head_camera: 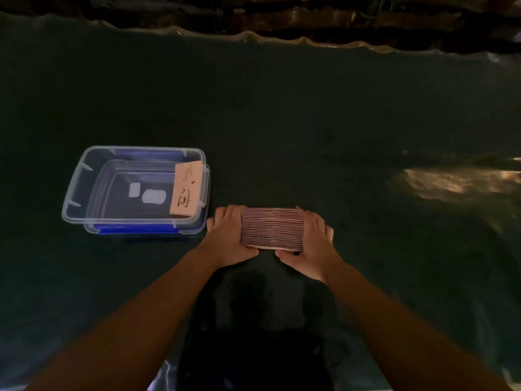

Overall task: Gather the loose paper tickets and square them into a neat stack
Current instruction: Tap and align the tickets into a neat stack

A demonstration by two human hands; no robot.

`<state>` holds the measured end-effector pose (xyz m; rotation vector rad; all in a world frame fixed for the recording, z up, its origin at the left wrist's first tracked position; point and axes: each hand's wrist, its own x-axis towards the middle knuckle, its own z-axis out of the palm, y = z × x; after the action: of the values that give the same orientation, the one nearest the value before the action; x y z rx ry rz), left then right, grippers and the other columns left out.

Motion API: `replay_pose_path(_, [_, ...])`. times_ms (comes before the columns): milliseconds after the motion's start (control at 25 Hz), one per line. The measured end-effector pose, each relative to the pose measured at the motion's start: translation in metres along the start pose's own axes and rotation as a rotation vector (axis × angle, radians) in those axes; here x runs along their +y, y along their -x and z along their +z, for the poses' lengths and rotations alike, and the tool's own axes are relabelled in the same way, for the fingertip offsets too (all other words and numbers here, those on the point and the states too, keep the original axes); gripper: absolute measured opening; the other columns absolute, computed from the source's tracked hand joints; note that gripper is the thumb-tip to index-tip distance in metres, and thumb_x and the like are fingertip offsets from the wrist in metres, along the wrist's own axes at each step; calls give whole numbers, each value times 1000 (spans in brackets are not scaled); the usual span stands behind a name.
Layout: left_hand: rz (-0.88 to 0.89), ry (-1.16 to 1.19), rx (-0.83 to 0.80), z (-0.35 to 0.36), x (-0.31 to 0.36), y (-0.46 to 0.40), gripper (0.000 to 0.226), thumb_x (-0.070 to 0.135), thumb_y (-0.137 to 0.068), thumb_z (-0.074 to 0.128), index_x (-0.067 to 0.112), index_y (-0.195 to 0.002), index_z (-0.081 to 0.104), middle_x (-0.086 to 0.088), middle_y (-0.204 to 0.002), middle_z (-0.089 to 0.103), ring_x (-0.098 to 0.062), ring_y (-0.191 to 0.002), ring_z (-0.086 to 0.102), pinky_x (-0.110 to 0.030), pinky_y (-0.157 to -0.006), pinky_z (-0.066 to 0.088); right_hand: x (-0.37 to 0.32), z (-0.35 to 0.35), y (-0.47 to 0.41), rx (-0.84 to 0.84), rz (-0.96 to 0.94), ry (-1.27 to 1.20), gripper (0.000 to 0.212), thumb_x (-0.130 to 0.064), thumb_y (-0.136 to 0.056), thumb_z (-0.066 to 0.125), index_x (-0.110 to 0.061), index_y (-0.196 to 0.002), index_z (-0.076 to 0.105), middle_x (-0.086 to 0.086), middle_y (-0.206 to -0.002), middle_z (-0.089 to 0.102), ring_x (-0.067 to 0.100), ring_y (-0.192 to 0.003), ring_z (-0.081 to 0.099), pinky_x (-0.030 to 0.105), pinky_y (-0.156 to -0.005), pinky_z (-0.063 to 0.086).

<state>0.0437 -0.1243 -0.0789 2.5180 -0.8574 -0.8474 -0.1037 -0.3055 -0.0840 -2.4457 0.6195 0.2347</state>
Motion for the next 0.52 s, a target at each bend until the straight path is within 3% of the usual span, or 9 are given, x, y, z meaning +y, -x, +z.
replay_pose_path(240, [34,58,18,-5,-11,2,105,53,-67,88,29,-150,30,2,-155,35,-22,-145,29,-48,-123,21,0,-4,-4,17,-11,34,102,-63,-72,81,-18,-153,37,2,-152,42,21,-147,30,42,-122,20])
replay_pose_path(520, [51,-28,12,1,-9,0,123,70,-61,84,28,-158,22,0,-161,31,-23,-148,27,-49,-124,20,-1,-2,-1,-44,-11,137,108,-66,-76,77,-22,-162,28,-1,-159,36,20,-152,23,44,-127,15])
